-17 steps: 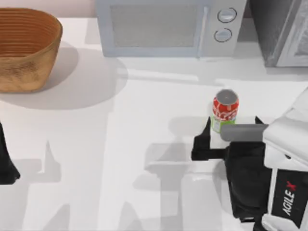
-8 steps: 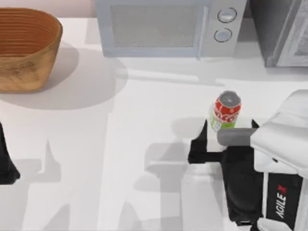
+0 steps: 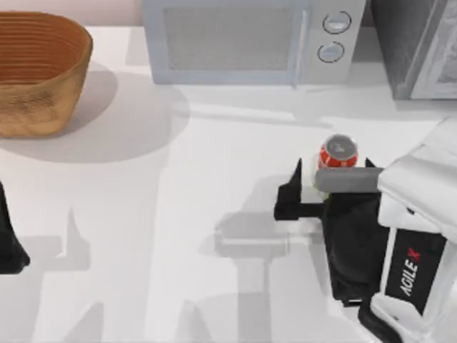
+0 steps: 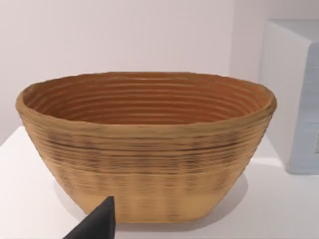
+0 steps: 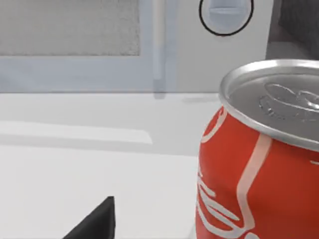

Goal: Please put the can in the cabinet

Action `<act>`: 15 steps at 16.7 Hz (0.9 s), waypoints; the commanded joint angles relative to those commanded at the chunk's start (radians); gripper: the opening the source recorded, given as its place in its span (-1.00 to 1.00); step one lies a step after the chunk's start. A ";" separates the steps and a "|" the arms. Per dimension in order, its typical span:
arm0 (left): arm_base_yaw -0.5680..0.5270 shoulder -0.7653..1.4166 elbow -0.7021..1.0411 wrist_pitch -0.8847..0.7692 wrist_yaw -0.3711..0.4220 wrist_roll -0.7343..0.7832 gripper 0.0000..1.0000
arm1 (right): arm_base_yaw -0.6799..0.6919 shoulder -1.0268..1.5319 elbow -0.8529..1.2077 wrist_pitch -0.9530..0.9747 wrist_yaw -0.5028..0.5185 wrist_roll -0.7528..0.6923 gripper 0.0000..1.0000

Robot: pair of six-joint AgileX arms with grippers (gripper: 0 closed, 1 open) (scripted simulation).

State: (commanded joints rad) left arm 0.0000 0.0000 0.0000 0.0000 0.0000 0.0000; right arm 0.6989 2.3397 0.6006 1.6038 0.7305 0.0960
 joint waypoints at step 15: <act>0.000 0.000 0.000 0.000 0.000 0.000 1.00 | -0.054 0.021 0.074 -0.047 -0.053 -0.010 -0.21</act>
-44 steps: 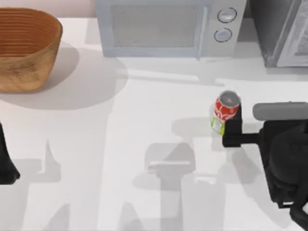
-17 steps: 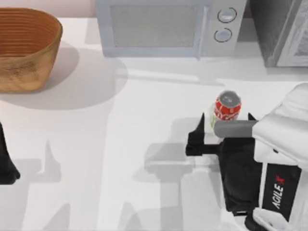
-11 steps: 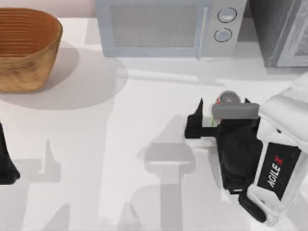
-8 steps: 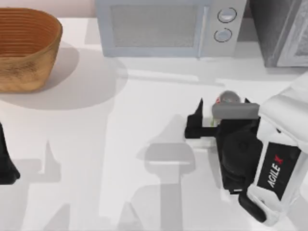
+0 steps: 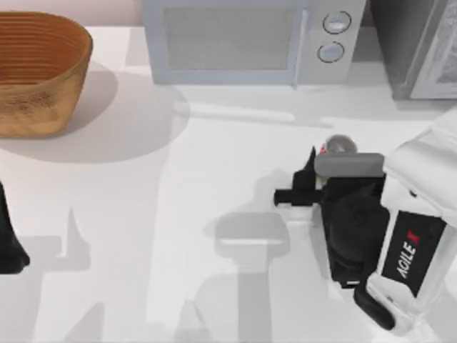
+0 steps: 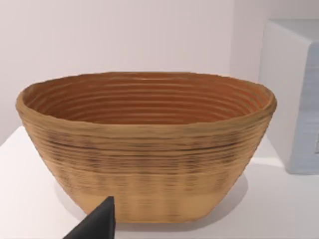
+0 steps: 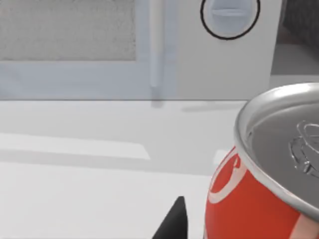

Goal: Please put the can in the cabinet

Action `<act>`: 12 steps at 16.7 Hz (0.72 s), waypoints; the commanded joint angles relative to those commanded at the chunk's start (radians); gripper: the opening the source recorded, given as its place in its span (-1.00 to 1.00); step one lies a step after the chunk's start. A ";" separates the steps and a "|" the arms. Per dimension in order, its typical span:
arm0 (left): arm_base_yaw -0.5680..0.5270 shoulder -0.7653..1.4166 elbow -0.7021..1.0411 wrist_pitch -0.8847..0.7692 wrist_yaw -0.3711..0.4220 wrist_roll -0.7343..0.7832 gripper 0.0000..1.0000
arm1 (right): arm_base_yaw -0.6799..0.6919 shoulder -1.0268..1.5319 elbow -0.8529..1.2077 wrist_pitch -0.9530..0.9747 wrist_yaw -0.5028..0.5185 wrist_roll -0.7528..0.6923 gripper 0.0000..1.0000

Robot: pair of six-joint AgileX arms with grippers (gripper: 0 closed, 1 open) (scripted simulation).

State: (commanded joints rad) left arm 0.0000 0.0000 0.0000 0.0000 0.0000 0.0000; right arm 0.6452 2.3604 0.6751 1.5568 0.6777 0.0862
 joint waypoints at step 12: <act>0.000 0.000 0.000 0.000 0.000 0.000 1.00 | 0.000 0.000 0.000 0.000 0.000 0.000 -1.00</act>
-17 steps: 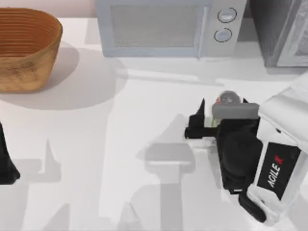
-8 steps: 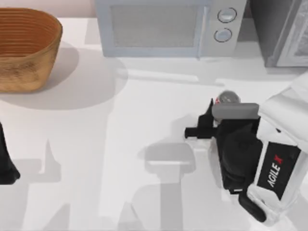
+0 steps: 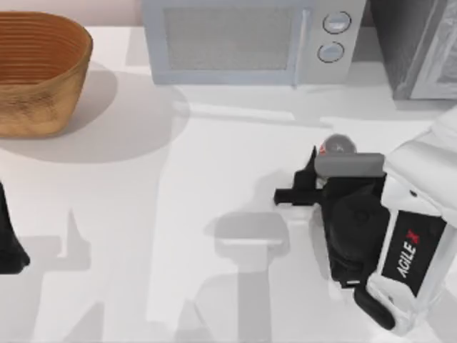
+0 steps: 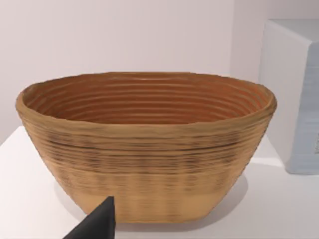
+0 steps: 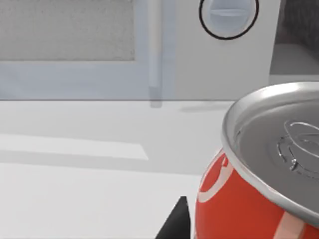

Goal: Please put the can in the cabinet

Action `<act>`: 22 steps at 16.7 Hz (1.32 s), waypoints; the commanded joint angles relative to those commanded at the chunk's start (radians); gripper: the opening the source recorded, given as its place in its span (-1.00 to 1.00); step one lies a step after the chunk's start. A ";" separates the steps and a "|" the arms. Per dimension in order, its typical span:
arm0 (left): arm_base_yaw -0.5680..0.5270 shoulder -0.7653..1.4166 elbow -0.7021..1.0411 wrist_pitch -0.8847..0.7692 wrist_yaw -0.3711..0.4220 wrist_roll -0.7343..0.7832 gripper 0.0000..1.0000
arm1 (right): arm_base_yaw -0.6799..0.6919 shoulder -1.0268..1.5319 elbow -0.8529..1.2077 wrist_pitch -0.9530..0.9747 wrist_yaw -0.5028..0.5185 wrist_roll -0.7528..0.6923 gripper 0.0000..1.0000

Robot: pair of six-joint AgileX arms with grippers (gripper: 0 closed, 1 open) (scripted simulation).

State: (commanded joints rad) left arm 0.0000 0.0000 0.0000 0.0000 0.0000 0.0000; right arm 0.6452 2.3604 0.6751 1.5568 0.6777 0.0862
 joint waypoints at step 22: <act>0.000 0.000 0.000 0.000 0.000 0.000 1.00 | 0.002 -0.646 0.024 -0.676 -0.007 0.007 -1.00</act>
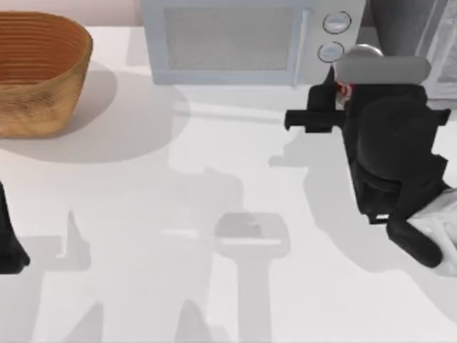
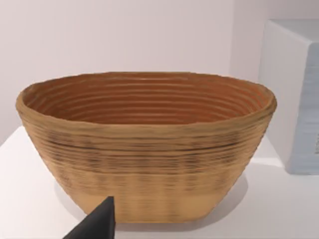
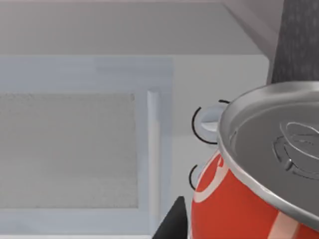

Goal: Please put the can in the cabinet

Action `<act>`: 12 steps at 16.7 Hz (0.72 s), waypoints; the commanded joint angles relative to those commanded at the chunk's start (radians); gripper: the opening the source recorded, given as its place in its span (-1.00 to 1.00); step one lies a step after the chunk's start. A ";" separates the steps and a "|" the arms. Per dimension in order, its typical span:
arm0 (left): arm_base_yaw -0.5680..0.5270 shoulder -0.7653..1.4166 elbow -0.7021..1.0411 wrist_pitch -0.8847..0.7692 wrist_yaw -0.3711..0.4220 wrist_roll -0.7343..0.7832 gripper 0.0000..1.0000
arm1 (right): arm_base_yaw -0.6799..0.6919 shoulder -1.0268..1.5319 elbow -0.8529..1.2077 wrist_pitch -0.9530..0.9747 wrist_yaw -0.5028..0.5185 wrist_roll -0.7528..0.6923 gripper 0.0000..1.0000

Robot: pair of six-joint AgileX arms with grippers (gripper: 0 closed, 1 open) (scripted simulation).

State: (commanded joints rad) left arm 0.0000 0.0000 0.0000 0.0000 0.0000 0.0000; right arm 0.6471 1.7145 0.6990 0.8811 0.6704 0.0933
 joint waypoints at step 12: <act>0.000 0.000 0.000 0.000 0.000 0.000 1.00 | -0.209 -0.593 -0.225 -0.285 -0.226 -0.038 -1.00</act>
State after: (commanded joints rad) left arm 0.0000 0.0000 0.0000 0.0000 0.0000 0.0000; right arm 0.4381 1.1215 0.4741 0.5960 0.4445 0.0550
